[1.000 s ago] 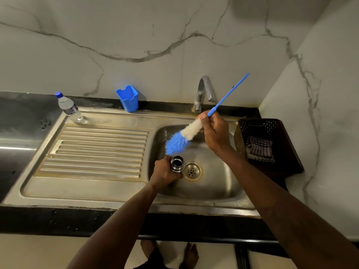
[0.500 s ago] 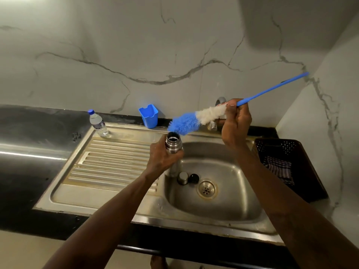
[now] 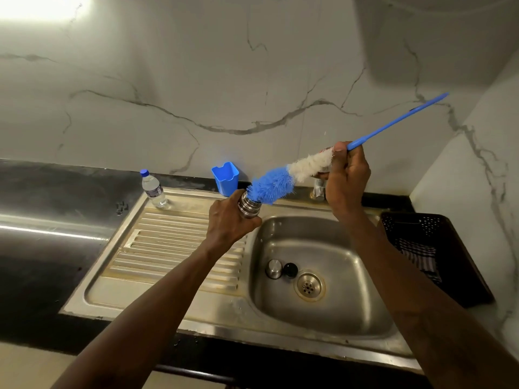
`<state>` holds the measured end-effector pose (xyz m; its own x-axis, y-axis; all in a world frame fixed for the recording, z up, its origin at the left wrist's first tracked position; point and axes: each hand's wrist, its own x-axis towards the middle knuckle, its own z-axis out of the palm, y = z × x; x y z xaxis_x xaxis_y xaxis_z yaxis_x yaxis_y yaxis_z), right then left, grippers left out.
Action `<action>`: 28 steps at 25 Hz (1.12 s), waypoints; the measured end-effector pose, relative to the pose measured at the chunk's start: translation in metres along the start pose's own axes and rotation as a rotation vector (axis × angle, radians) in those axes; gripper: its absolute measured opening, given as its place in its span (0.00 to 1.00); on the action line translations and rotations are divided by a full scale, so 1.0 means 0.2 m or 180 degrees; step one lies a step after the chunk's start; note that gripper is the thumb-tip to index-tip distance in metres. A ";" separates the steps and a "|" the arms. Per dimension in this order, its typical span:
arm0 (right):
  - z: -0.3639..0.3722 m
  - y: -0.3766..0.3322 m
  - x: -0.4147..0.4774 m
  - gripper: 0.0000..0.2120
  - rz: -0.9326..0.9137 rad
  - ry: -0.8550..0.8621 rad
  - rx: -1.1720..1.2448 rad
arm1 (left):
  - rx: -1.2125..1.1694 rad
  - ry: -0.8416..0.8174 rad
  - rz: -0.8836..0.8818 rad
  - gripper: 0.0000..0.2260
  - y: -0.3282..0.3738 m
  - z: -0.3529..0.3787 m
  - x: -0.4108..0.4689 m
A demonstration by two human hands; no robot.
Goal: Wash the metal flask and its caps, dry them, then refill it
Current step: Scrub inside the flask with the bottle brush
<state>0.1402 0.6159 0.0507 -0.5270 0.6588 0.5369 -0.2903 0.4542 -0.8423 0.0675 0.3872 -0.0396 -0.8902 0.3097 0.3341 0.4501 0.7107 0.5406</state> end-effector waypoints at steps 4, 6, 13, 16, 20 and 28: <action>0.03 -0.01 0.03 0.10 0.0138 -0.0611 0.0268 | 0.0149 0.0028 0.0040 0.23 -0.05 -0.02 0.04; 0.04 -0.03 0.03 0.07 0.0306 -0.0901 0.0478 | 0.0236 -0.0042 0.0207 0.23 -0.06 -0.03 0.06; 0.12 0.01 -0.02 0.02 0.0566 -0.1290 0.0498 | -0.0002 0.0044 0.0645 0.20 0.00 -0.03 0.10; 0.15 0.07 -0.06 0.06 0.0498 -0.1355 0.0452 | -0.0033 0.0045 0.0923 0.19 0.02 -0.05 0.12; 0.22 0.11 -0.17 0.09 0.0529 -0.1617 0.0456 | -0.0035 0.0110 0.1021 0.23 0.12 -0.05 0.15; 0.20 0.09 -0.18 0.22 -0.0658 -0.1501 -0.2076 | 0.0407 -0.0208 0.0990 0.23 0.05 -0.04 0.27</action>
<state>0.1208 0.5767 0.0144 -0.8355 0.2693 0.4790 0.0268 0.8906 -0.4540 0.0238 0.4059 -0.0095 -0.7162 0.5609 0.4153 0.6920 0.6480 0.3182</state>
